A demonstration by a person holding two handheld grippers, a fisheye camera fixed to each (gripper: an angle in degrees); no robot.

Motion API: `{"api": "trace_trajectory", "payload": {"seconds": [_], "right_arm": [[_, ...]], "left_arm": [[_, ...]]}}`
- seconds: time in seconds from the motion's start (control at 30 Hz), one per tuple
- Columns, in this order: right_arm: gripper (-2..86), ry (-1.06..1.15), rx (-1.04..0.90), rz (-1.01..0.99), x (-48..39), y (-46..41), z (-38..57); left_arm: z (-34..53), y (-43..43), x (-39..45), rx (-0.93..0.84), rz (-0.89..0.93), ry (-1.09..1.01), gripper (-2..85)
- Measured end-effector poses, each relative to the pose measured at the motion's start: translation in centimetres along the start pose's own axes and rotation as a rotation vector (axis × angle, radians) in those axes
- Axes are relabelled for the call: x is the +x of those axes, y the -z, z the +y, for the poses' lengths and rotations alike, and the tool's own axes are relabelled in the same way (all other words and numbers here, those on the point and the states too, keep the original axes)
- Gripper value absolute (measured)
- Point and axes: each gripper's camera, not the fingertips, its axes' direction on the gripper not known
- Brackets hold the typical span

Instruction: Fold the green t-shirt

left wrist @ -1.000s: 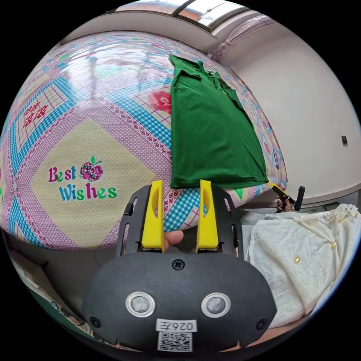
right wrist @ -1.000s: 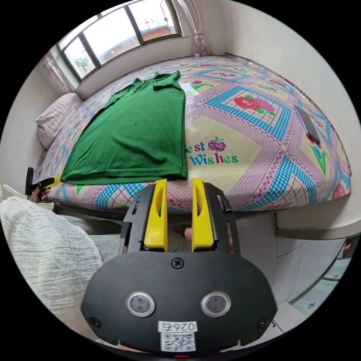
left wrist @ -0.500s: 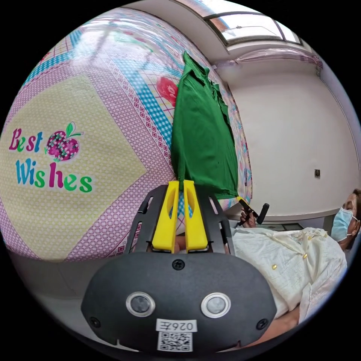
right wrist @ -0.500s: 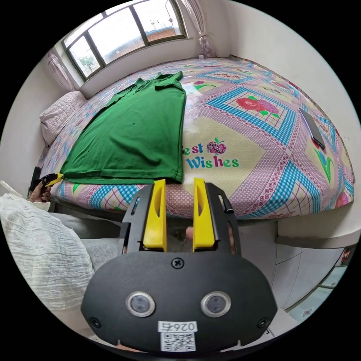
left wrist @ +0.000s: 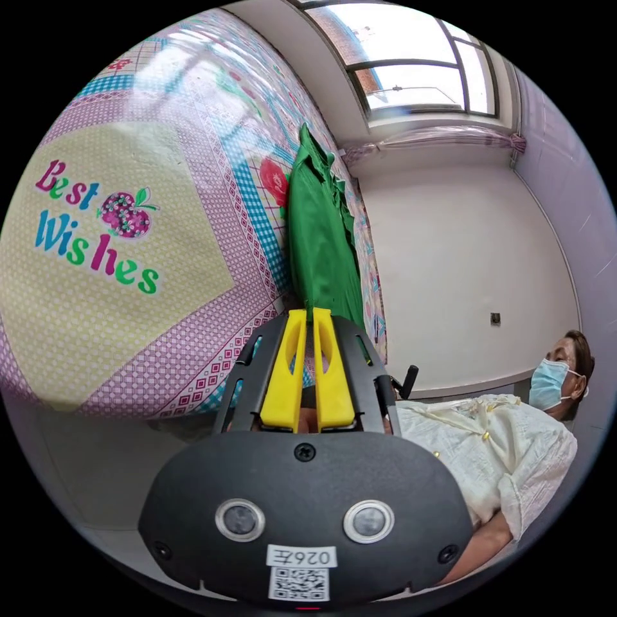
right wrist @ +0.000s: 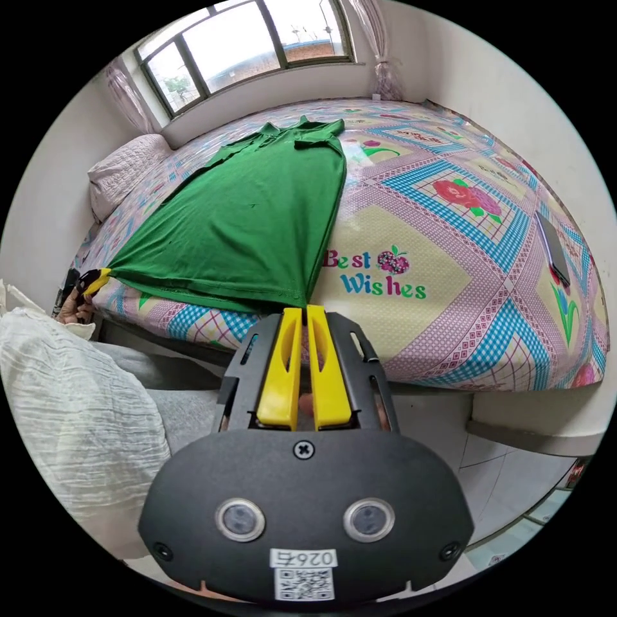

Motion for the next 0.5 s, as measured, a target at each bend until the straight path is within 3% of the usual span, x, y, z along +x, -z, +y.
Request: {"api": "trace_trajectory", "payload": {"seconds": [0.33,0.5], "right_arm": [[-1.5,0.006,-0.094,-0.194,3.7,6.0,2.9],[-1.5,-0.100,0.005,-0.299,7.3,10.0,2.6]], "left_arm": [[3.0,6.2,3.2,-0.052,0.141,-0.025,0.0],[1.7,9.2,5.6,0.002,0.221,-0.041,0.0]]}}
